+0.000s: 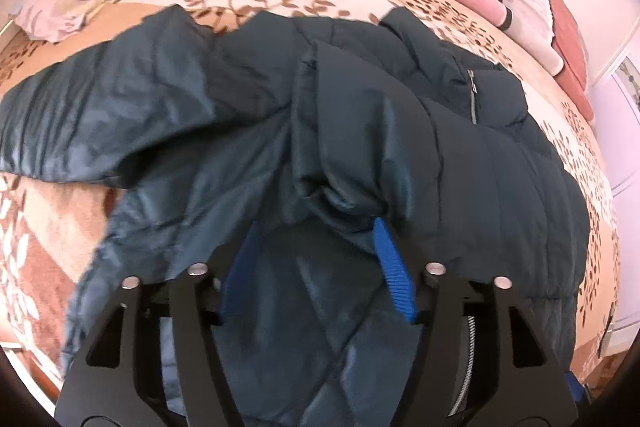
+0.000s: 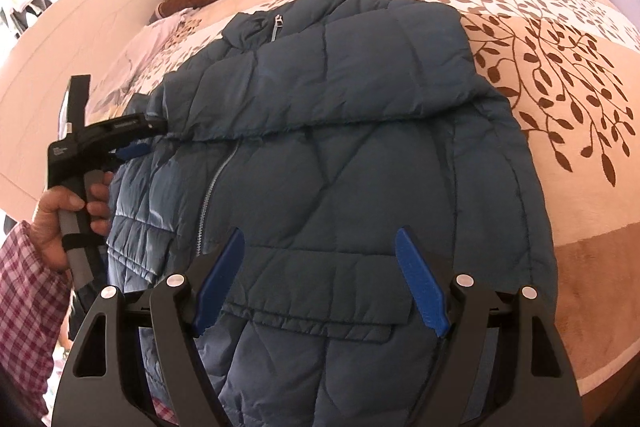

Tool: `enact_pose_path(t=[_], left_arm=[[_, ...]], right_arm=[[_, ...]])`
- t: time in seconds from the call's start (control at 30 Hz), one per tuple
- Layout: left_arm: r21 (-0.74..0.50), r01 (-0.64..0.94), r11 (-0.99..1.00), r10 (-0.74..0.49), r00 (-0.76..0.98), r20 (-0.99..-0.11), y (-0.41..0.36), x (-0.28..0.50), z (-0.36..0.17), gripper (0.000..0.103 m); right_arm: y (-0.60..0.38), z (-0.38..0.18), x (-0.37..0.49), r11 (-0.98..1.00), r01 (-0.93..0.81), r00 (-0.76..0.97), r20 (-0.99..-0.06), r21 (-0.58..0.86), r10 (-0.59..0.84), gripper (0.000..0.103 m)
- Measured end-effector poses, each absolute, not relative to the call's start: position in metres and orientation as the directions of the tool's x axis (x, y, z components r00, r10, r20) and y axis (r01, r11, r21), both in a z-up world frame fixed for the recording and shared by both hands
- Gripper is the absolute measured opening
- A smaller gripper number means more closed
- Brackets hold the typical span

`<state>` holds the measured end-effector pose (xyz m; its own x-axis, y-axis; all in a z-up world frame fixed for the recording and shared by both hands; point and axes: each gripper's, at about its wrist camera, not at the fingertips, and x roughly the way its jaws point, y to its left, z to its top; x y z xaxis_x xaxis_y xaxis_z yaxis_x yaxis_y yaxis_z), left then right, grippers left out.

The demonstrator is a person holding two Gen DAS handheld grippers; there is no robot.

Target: Fold large clothes

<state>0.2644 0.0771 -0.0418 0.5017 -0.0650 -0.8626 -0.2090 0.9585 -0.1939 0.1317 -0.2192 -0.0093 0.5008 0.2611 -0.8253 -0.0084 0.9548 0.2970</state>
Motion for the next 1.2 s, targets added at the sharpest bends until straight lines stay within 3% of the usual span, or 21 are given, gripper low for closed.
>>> enact_pose_path(t=[0.17, 0.4, 0.73, 0.87, 1.03, 1.1, 1.17, 1.2], left_arm=[[-0.277, -0.261, 0.925, -0.098, 0.54, -0.836, 0.126, 0.241, -0.029, 0.067], [-0.478, -0.537, 0.695, -0.095, 0.591, -0.801, 0.252, 0.205, -0.045, 0.07], [-0.554, -0.714, 0.428, 0.103, 0.648, -0.755, 0.381, 0.173, -0.071, 0.069], [-0.601, -0.724, 0.339, 0.094, 0.662, -0.744, 0.412, 0.171, -0.089, 0.056], [-0.646, -0.691, 0.326, 0.11, 0.706, -0.7, 0.425, 0.175, -0.09, 0.053], [-0.655, -0.686, 0.316, 0.105, 0.712, -0.695, 0.431, 0.18, -0.093, 0.042], [-0.654, -0.691, 0.307, 0.1, 0.707, -0.7, 0.437, 0.177, -0.097, 0.02], [-0.652, -0.695, 0.303, 0.092, 0.702, -0.706, 0.44, 0.178, -0.1, 0.015]], right_arm=[[-0.207, -0.01, 0.132, 0.959, -0.032, 0.49, -0.832, 0.281, 0.26, 0.076], [-0.182, -0.013, 0.135, 0.964, -0.072, 0.462, -0.848, 0.255, 0.259, 0.076], [-0.152, -0.012, 0.142, 0.967, -0.125, 0.445, -0.859, 0.22, 0.253, 0.076], [-0.145, -0.013, 0.144, 0.97, -0.13, 0.435, -0.867, 0.206, 0.243, 0.076], [-0.142, -0.017, 0.147, 0.97, -0.116, 0.418, -0.876, 0.212, 0.241, 0.076], [-0.141, -0.018, 0.148, 0.971, -0.115, 0.415, -0.878, 0.21, 0.239, 0.076], [-0.139, -0.017, 0.148, 0.972, -0.12, 0.416, -0.878, 0.203, 0.235, 0.076], [-0.138, -0.017, 0.148, 0.972, -0.122, 0.417, -0.879, 0.198, 0.232, 0.076]])
